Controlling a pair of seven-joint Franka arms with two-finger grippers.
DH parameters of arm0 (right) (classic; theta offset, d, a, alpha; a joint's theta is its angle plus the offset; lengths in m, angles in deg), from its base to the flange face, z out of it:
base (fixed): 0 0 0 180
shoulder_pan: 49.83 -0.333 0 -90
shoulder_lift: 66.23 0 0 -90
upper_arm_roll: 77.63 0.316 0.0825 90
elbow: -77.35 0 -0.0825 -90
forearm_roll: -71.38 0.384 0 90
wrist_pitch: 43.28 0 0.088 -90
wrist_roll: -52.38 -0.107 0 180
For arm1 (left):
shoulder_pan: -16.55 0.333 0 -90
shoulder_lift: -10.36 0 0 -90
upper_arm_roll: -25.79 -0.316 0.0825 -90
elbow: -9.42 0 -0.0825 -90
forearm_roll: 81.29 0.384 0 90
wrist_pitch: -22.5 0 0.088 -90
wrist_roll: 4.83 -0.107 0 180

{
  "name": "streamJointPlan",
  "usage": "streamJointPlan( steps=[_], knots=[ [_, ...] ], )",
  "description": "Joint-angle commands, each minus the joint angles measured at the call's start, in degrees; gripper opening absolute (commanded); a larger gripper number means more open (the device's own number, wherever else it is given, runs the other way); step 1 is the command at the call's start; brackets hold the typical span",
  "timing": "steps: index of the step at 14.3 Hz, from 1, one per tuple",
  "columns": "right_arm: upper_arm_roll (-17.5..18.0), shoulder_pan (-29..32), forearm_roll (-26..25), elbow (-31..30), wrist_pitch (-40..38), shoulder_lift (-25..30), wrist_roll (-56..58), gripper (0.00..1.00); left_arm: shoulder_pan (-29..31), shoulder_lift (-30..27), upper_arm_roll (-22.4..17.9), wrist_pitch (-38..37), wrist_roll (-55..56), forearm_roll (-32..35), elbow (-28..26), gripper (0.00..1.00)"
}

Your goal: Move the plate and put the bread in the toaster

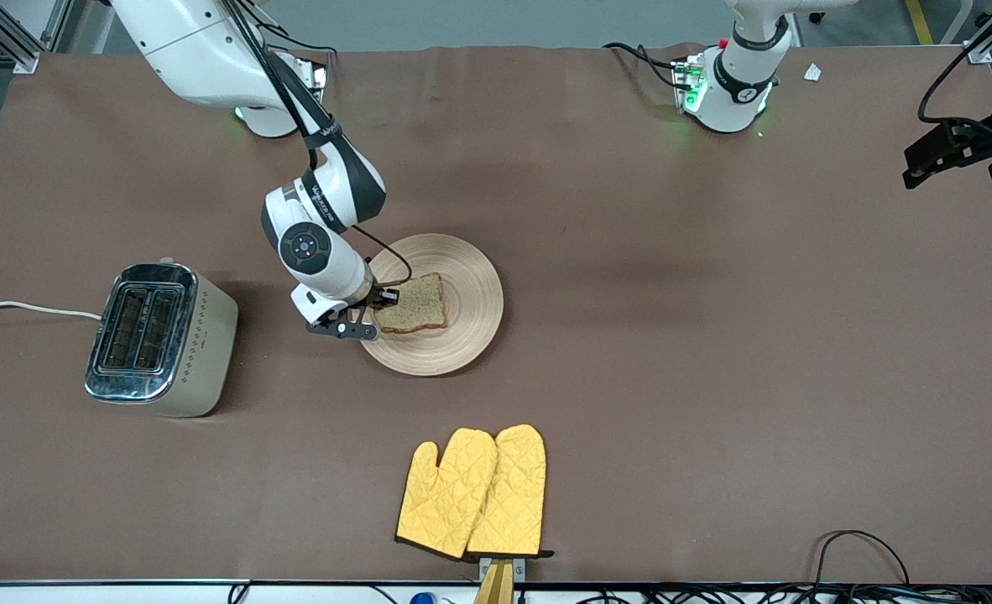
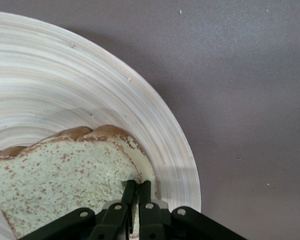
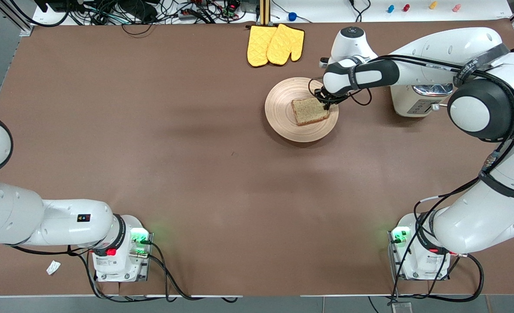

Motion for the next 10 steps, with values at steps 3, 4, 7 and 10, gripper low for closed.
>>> streamJointPlan(
  steps=[3,4,7,10],
  knots=[
    [0.3,0.8,0.2,0.8,0.5,-1.1,-0.7,0.0,0.1,-1.0,-0.2,-0.5,-0.6,-0.6,-0.1,1.0],
    [0.3,0.7,0.2,2.2,-1.8,-0.9,-0.6,0.0,0.0,-1.0,-0.1,-0.5,-0.5,-0.5,0.2,1.0],
    [0.0,-1.0,-2.6,7.1,-12.7,2.8,-0.6,0.0,0.0,-0.8,-0.1,-0.5,-0.4,-0.4,0.3,1.0],
    [0.1,-1.1,-8.5,12.7,-25.3,5.8,-2.4,0.0,-0.1,-0.8,-0.1,-0.5,-0.3,-0.4,0.3,1.0]
  ],
)
